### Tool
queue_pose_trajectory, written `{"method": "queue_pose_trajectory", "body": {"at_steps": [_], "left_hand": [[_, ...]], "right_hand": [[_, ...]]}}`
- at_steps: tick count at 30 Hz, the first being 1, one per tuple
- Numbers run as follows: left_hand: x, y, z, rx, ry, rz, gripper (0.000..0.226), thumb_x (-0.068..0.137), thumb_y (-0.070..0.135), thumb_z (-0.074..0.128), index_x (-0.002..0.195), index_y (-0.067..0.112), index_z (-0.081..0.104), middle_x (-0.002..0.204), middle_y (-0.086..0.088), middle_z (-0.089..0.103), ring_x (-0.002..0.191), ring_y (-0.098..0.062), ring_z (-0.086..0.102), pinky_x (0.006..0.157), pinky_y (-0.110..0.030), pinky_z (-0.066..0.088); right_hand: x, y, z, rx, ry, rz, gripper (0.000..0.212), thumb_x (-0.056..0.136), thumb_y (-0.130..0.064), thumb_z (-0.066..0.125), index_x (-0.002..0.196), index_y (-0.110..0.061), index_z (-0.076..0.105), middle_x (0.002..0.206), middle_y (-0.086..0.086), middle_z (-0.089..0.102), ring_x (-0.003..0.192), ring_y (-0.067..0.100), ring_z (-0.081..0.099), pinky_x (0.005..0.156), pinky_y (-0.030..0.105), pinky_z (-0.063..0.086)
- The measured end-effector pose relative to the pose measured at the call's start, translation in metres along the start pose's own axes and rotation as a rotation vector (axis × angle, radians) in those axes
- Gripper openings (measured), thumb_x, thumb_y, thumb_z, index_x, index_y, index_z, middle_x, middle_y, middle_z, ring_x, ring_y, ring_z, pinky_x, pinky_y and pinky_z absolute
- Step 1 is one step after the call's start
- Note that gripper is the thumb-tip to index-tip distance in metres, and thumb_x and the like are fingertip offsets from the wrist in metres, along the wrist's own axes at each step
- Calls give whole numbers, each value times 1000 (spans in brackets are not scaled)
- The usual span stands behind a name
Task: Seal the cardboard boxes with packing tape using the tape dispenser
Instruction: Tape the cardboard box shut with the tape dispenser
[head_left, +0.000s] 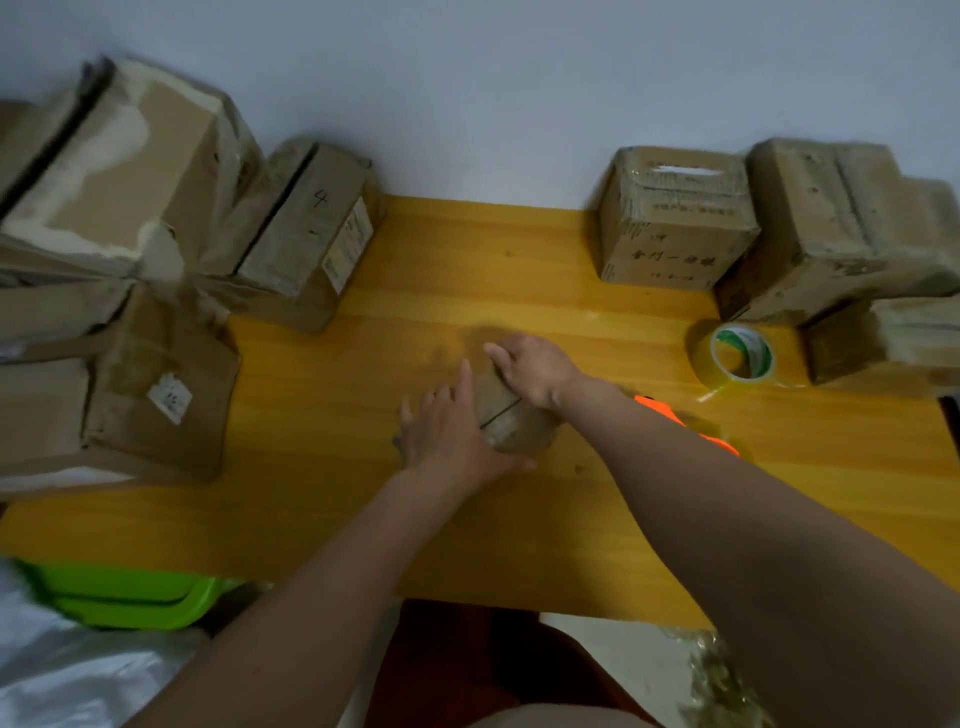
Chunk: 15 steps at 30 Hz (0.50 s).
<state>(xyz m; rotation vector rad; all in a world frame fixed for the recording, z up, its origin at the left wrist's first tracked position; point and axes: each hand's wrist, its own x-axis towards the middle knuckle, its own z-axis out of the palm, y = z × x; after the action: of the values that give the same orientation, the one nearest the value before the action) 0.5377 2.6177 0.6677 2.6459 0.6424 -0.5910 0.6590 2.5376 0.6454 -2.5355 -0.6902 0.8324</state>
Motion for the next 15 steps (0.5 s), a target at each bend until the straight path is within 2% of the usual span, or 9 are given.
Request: {"method": "queue_pose_trajectory", "body": {"at_steps": [1, 3, 5, 7, 9, 11, 15], "left_hand": [[-7, -2, 0, 18, 62, -7, 136, 57, 79, 70, 153, 19, -7, 158, -5, 17, 146, -25, 14, 119, -53, 6], [-25, -14, 4, -12, 186, -37, 136, 60, 79, 66, 152, 15, -10, 162, -6, -3, 149, -25, -1, 119, -51, 1], [-47, -32, 11, -242, 223, -160, 129, 67, 74, 66, 153, 16, -12, 162, -6, -10, 149, -26, -4, 119, -46, 4], [-68, -43, 19, -601, 137, -312, 111, 80, 59, 66, 154, 18, -6, 163, -5, 1, 149, -26, 7, 118, -44, 18], [-78, -40, 30, -765, 42, -339, 91, 90, 42, 63, 155, 20, 3, 160, -6, 19, 144, -27, 24, 114, -44, 31], [-72, -35, 35, -805, 43, -306, 85, 93, 32, 62, 155, 20, 7, 156, -6, 28, 140, -26, 34, 110, -45, 37], [-35, -29, 24, -730, 50, -243, 81, 96, 24, 58, 155, 20, 4, 158, -6, 22, 142, -27, 29, 112, -44, 35]], "right_hand": [[-5, 2, -1, 100, 3, 44, 44, 103, -38, 34, 126, -7, 53, 131, 17, 54, 122, 34, 49, 91, 34, 37], [-29, 13, 2, 305, 92, 108, 54, 101, -37, 40, 147, -11, 31, 150, 12, 37, 138, 29, 34, 108, 34, 31], [-62, 29, 14, 388, 239, 116, 60, 100, -33, 45, 151, -11, 23, 154, 11, 30, 141, 25, 30, 115, 39, 27], [-91, 38, 30, 438, 296, 100, 56, 100, -30, 46, 149, -10, 27, 151, 10, 35, 138, 23, 36, 113, 43, 32], [-107, 39, 44, 492, 273, 67, 52, 99, -26, 47, 147, -12, 32, 147, 8, 42, 134, 20, 41, 110, 42, 36], [-111, 38, 53, 487, 305, 22, 51, 98, -20, 51, 145, -12, 35, 144, 7, 45, 131, 18, 42, 108, 43, 38], [-102, 41, 44, 333, 305, 24, 65, 94, -14, 55, 150, -13, 23, 149, 6, 36, 136, 20, 37, 112, 36, 32]]}}
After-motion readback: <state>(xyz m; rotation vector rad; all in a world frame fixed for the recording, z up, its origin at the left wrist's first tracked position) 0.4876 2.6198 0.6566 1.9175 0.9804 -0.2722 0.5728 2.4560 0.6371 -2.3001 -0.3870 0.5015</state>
